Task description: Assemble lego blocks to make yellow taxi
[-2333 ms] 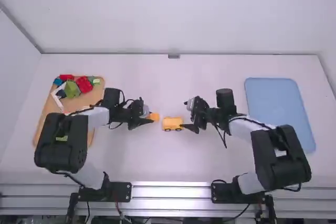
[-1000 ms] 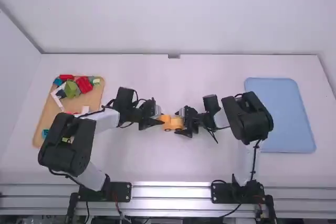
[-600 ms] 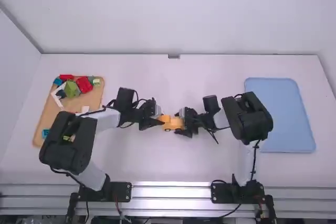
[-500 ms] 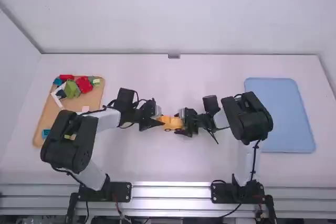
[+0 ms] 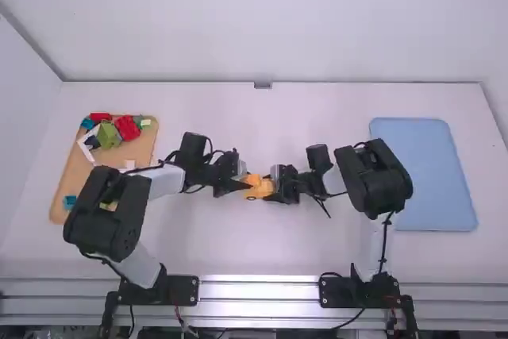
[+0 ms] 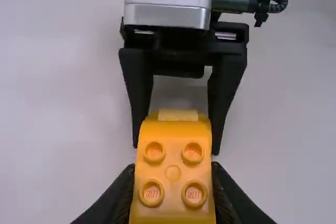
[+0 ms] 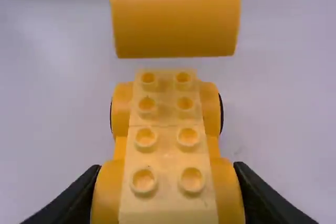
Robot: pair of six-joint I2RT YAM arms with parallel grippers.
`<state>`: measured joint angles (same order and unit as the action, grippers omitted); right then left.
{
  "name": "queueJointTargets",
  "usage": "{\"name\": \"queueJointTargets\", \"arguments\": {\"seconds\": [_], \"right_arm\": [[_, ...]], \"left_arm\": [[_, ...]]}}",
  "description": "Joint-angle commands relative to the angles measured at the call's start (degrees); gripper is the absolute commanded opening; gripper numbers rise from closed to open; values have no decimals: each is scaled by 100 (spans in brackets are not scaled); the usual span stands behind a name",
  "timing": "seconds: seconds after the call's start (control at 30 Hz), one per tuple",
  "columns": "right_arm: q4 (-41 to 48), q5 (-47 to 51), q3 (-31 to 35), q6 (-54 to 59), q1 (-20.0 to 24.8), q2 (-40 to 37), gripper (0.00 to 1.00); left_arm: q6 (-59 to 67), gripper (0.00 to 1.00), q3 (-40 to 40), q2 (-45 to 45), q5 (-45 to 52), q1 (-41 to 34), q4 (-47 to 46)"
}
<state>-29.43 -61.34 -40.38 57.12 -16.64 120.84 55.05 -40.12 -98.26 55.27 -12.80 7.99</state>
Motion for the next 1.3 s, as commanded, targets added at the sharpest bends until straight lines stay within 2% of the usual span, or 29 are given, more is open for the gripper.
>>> {"name": "queueJointTargets", "arguments": {"seconds": [0.0,0.37,0.67,0.87,1.27], "right_arm": [[28,-24,28,9,20,70,37],[28,-33,28,-31,-42,70,38],[-9,-31,28,-175,-13,68,38],[4,-33,28,-175,-13,70,39],[-11,-31,22,-177,-44,70,39]], "left_arm": [[-22,2,-35,-212,79,-157,87],[-446,2,-48,-844,129,-223,903],[-271,2,-57,-984,278,-225,905],[-577,2,-48,-1246,289,-229,1233],[-514,2,-48,-1255,361,-289,1045]]}}
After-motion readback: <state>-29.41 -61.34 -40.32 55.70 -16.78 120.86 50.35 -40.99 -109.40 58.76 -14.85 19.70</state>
